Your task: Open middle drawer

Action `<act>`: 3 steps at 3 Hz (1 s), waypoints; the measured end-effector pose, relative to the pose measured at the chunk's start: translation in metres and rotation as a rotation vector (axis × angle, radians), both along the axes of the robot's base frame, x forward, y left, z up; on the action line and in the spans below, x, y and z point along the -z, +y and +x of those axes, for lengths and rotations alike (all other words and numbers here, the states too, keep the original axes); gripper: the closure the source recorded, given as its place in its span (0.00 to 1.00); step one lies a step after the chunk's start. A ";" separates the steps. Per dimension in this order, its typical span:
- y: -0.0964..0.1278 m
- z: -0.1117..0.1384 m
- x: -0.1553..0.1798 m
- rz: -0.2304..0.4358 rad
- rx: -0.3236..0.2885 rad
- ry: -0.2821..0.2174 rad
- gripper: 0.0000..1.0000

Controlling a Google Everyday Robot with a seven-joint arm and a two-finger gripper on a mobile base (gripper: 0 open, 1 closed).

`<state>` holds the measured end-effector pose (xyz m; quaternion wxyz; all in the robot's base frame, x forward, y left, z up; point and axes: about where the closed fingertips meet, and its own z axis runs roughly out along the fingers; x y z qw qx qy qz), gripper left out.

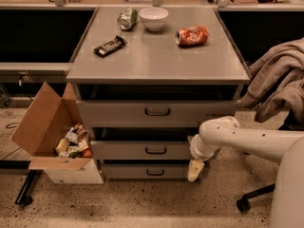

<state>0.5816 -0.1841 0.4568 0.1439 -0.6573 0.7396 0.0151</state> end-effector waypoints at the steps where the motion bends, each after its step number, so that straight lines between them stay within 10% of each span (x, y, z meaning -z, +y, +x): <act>1: 0.002 0.014 0.008 0.002 -0.005 0.006 0.00; 3: 0.007 0.029 0.041 0.022 -0.010 0.061 0.18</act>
Offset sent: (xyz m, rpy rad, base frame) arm 0.0416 0.0100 -0.0387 0.0206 0.0558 0.0088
